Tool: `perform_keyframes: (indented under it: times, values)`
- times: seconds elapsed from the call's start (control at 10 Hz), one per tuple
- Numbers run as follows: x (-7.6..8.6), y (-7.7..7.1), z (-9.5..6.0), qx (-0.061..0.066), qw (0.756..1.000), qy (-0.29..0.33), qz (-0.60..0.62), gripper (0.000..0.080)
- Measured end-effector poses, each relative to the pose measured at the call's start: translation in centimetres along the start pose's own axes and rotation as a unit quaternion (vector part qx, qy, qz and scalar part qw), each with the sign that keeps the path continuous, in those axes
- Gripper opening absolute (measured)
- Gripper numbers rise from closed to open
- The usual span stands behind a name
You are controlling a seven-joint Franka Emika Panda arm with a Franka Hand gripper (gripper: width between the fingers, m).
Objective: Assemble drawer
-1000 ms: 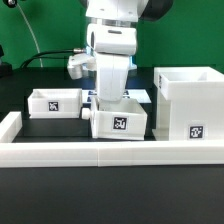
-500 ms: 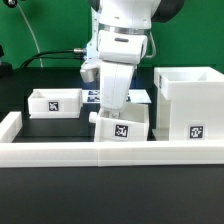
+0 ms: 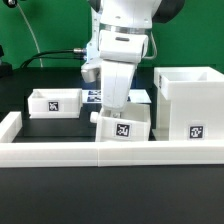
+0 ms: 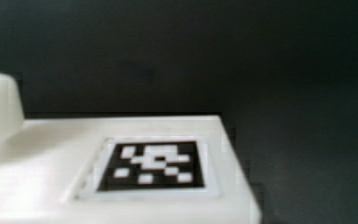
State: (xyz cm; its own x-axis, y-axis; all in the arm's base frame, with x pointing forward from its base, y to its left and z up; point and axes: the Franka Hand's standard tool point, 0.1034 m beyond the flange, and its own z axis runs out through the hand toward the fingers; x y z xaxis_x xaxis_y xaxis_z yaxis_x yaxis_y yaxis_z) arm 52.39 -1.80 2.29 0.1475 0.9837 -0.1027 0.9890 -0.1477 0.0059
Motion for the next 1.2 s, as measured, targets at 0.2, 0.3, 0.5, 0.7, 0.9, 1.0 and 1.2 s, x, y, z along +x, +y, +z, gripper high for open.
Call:
perform_keyframes:
  times: [0.2,0.3,0.5,0.7,0.9,1.0,1.2]
  values:
    - [-0.09,0.17,-0.08,-0.003,1.000,0.001,0.001,0.0042]
    - [0.10,0.18,0.01,-0.015,1.000,0.006,0.001,0.0042]
    - [0.14,0.16,0.04,-0.016,1.000,0.006,0.000,0.0042]
    - [0.54,0.46,-0.11,-0.021,1.000,0.007,-0.007,0.0042]
    - [0.33,0.47,-0.08,-0.020,1.000,0.006,-0.006,0.0042]
    - [-0.33,0.57,-0.02,-0.020,1.000,0.007,-0.009,0.0042]
    - [-0.27,0.55,0.00,-0.020,1.000,0.007,-0.007,0.0042]
